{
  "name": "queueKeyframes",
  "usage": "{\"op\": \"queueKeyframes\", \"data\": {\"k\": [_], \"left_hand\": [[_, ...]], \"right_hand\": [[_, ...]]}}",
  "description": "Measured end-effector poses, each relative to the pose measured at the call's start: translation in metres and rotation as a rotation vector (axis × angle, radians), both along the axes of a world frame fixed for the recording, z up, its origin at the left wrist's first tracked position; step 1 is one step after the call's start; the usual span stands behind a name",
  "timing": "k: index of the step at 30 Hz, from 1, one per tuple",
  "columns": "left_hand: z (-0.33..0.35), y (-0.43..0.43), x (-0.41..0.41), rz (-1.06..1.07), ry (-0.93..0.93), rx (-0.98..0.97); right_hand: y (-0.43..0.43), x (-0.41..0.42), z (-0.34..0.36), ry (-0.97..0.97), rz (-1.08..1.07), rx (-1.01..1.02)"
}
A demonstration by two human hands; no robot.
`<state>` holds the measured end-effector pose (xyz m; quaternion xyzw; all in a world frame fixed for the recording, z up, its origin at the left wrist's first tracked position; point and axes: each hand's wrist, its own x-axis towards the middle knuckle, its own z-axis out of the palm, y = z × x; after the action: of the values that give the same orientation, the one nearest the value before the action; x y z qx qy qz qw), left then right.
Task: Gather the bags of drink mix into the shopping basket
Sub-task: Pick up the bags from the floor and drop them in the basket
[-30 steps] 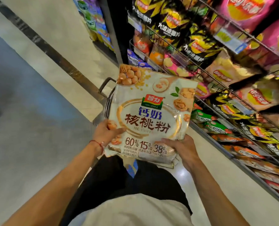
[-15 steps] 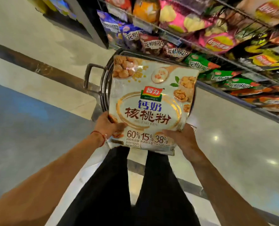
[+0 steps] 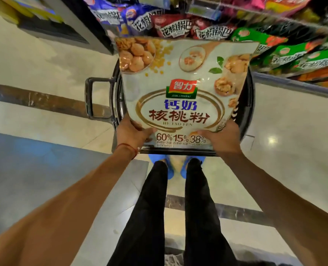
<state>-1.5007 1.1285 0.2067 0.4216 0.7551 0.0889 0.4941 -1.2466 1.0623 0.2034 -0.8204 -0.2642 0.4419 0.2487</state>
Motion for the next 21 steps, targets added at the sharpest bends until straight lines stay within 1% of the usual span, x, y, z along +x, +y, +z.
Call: {"op": "queueKeyframes", "data": {"k": [4, 7, 11, 16, 21], "left_hand": [[-0.038, 0.005, 0.011, 0.044, 0.013, 0.065], [-0.067, 0.003, 0.017, 0.067, 0.002, 0.087], [-0.094, -0.006, 0.016, 0.033, 0.013, 0.106], [-0.110, -0.010, 0.014, 0.006, 0.029, 0.082], [-0.102, -0.003, 0.011, -0.050, 0.069, 0.025]], "right_hand": [[0.010, 0.002, -0.038, -0.054, 0.002, 0.005], [0.007, 0.001, -0.065, -0.107, 0.022, 0.054], [-0.009, 0.000, -0.094, -0.075, -0.002, 0.061], [-0.015, -0.002, -0.100, -0.118, 0.057, 0.093], [-0.004, 0.003, -0.093, -0.095, 0.081, -0.034]]}}
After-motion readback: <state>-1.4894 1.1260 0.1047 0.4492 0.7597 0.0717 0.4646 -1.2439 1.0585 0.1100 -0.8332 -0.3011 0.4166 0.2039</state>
